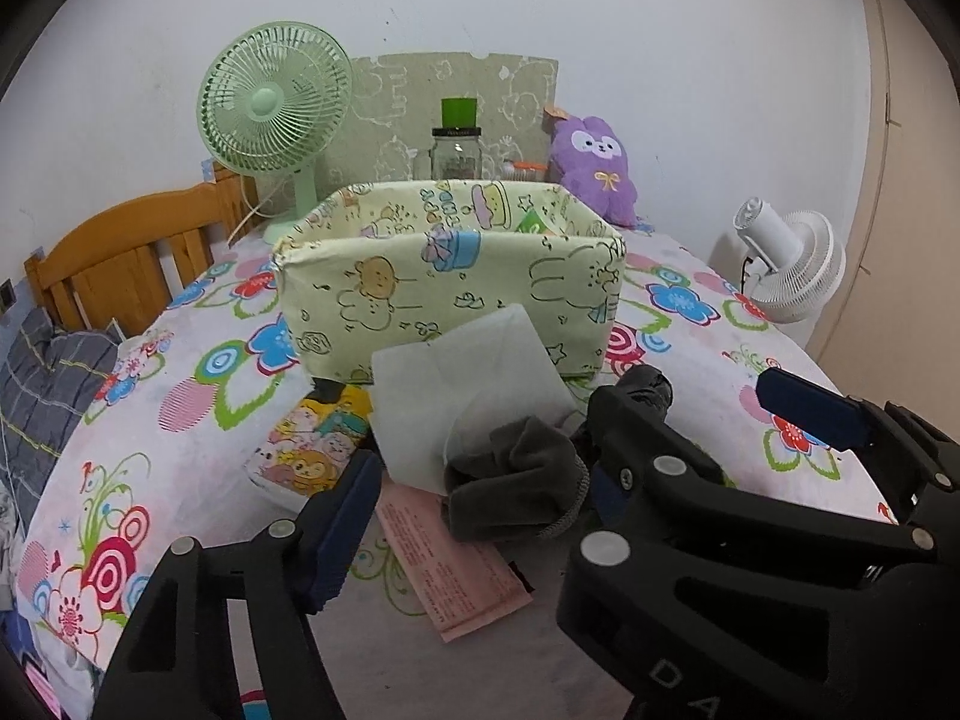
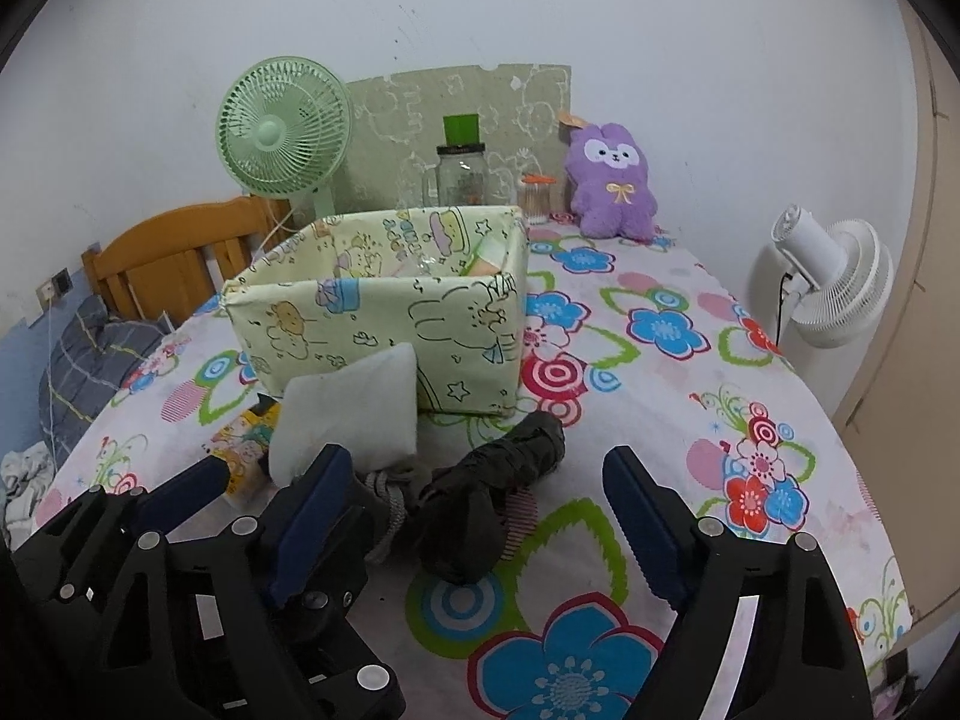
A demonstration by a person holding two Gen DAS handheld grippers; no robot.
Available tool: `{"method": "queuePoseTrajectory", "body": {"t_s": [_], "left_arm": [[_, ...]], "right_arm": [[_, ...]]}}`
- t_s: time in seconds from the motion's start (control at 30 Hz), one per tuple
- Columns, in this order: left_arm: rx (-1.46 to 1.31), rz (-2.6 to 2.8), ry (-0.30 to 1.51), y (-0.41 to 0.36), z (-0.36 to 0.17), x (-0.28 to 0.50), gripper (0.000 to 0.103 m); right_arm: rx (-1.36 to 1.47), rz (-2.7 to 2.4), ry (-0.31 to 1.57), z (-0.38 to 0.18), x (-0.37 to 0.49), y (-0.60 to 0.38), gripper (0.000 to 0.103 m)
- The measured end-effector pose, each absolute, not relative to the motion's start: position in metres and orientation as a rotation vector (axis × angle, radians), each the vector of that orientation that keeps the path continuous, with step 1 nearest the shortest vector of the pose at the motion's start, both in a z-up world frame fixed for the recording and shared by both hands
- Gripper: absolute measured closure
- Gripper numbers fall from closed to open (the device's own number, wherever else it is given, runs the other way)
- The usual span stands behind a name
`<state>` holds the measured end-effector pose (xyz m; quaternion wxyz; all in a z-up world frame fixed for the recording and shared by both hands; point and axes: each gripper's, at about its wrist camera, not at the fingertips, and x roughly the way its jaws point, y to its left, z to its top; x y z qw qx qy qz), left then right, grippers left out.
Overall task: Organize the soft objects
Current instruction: 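Move the right tool down onto the dark grey fabric item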
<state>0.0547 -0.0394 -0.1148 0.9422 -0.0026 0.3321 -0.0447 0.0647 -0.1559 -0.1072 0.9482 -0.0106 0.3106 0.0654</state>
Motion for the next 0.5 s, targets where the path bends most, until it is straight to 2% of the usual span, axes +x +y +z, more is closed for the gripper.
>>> {"method": "queuePoseTrajectory", "body": {"t_s": [0.23,0.4,0.5], "left_arm": [[-0.009,-0.104,0.717,-0.043,-0.123,0.065,0.043],[-0.009,-0.117,0.726,-0.047,-0.126,0.068,0.047],[-0.003,-0.13,0.732,-0.05,-0.128,0.069,0.047]], "right_arm": [[-0.013,0.127,0.665,-0.116,0.074,-0.16,0.021],[-0.001,0.125,0.683,-0.122,0.079,-0.163,0.023],[0.003,0.12,0.697,-0.125,0.083,-0.164,0.028]]}}
